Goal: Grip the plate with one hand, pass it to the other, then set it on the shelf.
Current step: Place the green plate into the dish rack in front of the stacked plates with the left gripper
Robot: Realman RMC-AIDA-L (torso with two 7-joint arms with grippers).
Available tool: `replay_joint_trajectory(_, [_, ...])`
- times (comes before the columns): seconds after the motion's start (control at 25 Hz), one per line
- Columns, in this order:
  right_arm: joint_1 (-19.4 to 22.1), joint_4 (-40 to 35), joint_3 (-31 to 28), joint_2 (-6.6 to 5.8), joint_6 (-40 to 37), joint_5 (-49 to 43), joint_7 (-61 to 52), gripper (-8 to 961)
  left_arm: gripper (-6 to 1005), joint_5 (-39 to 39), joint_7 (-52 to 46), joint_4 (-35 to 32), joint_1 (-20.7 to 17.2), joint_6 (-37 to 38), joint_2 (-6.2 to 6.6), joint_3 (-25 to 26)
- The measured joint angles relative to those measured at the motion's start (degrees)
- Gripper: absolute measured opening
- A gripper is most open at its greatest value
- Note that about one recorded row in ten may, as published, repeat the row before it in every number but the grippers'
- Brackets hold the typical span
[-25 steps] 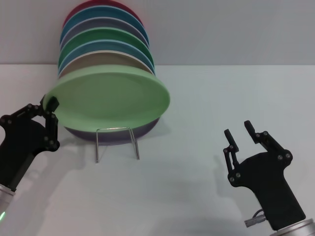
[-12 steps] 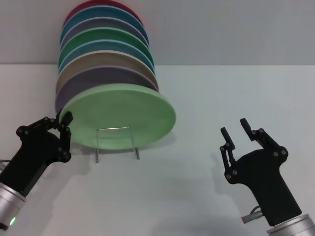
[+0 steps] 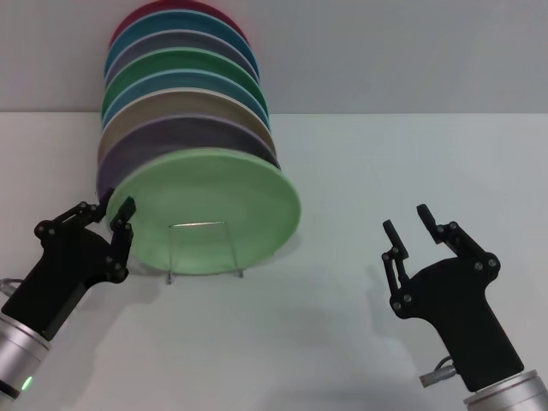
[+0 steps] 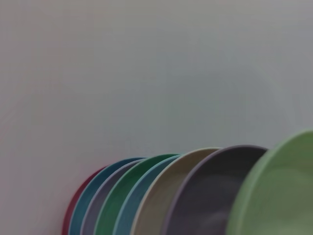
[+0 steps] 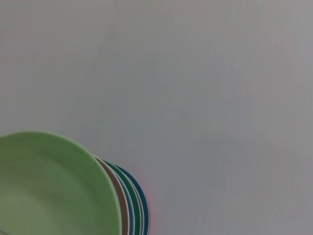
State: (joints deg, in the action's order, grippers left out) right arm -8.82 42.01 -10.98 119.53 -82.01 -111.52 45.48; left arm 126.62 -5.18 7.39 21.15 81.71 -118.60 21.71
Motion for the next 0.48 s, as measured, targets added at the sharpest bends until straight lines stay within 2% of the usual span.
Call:
replay_joint_trajectory(0.2, [-0.2,0.1,-0.5,0.0,0.0,0.0,0.0,333,159,-0.3,0.0,0.0,-0.3,0.0,0.04,0.1])
replay_joint_trajectory(0.4, [-0.9,-0.3,-2.2,0.0,0.6,1.6,0.0,341,357,-0.4,0.1,0.0,-2.4,1.8,0.2,1.6])
replay_joint_trajectory(0.44, [-1.9,-1.1,-2.7,-0.04,0.8,4.0,-0.2,343,381,-0.4,0.2,0.0,-4.1,4.1,0.2,2.9])
replay_joint_trajectory(0.48, [-1.9,-1.1,-2.7,-0.04,0.8,4.0,-0.2,345,406,-0.4,0.2,0.0,-4.1,4.1,0.2,2.9])
